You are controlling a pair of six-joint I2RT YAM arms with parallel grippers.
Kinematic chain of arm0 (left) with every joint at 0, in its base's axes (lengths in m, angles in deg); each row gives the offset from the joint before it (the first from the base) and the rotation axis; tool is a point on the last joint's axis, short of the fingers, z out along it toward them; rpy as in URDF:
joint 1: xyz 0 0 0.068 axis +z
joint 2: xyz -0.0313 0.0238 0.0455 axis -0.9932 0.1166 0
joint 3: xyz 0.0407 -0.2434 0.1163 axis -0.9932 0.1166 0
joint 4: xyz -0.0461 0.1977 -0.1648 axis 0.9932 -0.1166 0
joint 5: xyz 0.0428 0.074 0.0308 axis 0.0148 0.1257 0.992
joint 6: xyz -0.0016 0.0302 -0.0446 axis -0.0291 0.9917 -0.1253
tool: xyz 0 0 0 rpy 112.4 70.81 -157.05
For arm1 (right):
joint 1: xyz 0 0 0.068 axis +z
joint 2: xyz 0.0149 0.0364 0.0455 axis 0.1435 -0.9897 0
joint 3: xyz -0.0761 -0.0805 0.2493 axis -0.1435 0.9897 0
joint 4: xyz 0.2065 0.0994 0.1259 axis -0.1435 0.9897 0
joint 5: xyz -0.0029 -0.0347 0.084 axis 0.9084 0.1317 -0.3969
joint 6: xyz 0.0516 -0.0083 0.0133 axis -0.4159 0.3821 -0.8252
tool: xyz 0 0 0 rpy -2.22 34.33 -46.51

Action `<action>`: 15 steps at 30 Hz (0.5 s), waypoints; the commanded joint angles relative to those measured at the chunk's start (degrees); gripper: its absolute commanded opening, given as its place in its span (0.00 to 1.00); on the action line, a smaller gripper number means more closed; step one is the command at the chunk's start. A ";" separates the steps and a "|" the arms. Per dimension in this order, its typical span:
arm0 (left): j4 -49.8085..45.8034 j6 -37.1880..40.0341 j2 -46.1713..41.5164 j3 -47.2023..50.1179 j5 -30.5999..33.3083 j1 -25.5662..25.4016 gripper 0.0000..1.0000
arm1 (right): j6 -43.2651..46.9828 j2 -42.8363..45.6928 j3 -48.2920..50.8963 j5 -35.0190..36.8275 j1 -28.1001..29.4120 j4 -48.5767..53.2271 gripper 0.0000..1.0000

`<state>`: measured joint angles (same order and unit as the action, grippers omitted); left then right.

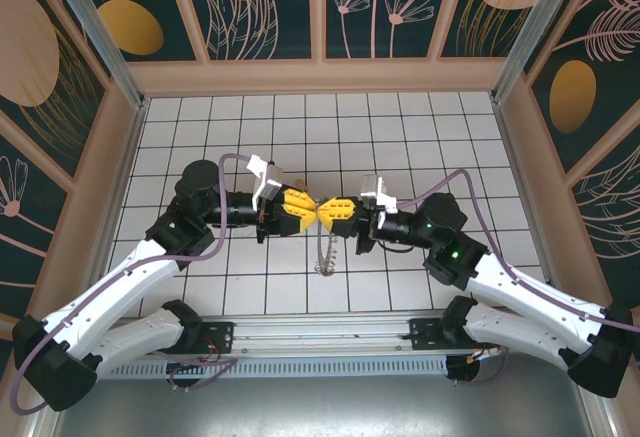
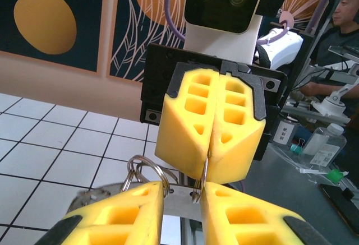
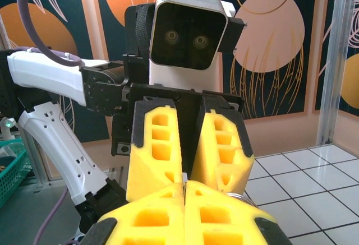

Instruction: Put the keys on the keyring

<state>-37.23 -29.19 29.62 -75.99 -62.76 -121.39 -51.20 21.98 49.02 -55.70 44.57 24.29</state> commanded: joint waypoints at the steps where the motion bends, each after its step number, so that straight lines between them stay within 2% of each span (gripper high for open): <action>1: 0.09 1.30 0.48 -0.92 -0.91 -0.49 0.22 | -1.23 -0.24 -0.87 -1.71 -0.17 -5.44 0.00; 4: 0.77 0.99 0.53 -0.85 -1.22 -0.65 0.18 | -1.36 -0.91 -1.06 -1.38 -0.17 -4.66 0.00; 6: 1.33 0.72 0.49 -0.75 -1.44 -0.65 0.04 | -1.11 -1.25 -1.37 -0.75 -0.08 -3.81 0.00; 7: 1.46 0.74 0.48 -0.67 -1.42 -0.61 0.00 | -0.95 -1.26 -1.50 -0.31 0.00 -3.29 0.00; 10: 1.74 0.93 0.31 -0.40 -0.91 -0.66 0.00 | -0.09 -0.53 -1.90 1.73 0.26 -0.58 0.00; 11: 1.79 0.98 0.18 -0.34 -0.77 -0.67 0.00 | 0.35 -0.03 -2.10 2.89 0.49 1.02 0.03; 15: 1.66 1.33 0.04 -0.21 -0.65 -0.66 0.00 | 1.93 2.53 -2.69 7.80 1.14 8.40 0.24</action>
<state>-37.25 -28.58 29.73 -75.97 -63.20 -121.59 -51.05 22.72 48.62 -51.90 44.87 27.72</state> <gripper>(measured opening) 0.047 0.222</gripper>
